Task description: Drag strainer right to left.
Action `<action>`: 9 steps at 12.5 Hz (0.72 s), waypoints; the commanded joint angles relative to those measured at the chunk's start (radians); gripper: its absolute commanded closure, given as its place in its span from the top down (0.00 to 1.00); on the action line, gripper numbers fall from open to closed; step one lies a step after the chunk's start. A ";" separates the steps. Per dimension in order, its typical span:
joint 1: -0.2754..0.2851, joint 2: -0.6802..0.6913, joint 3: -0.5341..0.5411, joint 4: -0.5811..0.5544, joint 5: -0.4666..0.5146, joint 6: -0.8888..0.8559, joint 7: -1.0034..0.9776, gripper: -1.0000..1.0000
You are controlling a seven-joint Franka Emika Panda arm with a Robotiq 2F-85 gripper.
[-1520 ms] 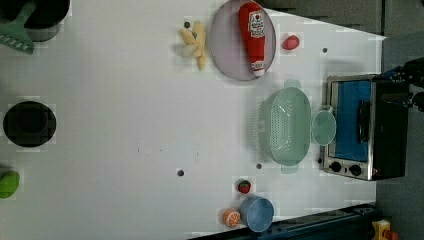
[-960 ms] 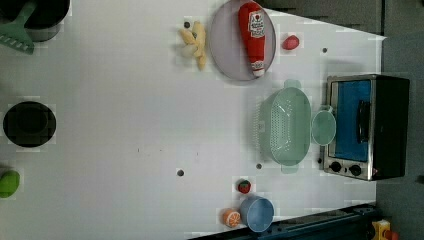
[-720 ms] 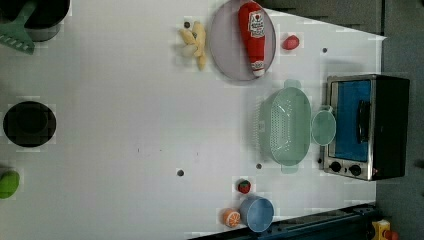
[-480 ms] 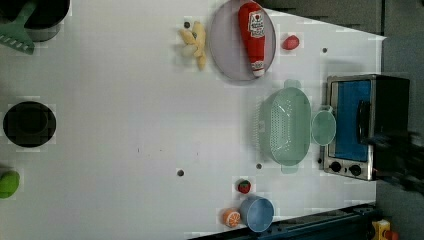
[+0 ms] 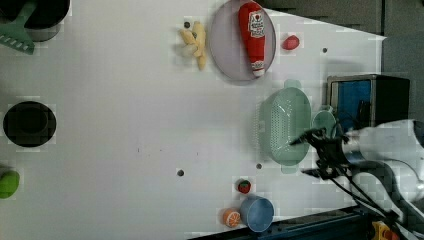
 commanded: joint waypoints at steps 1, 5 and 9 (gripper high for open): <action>-0.002 0.064 0.021 0.045 -0.004 0.181 0.095 1.00; 0.002 0.240 0.022 0.048 -0.003 0.404 0.221 1.00; 0.025 0.344 0.039 0.048 -0.003 0.525 0.327 1.00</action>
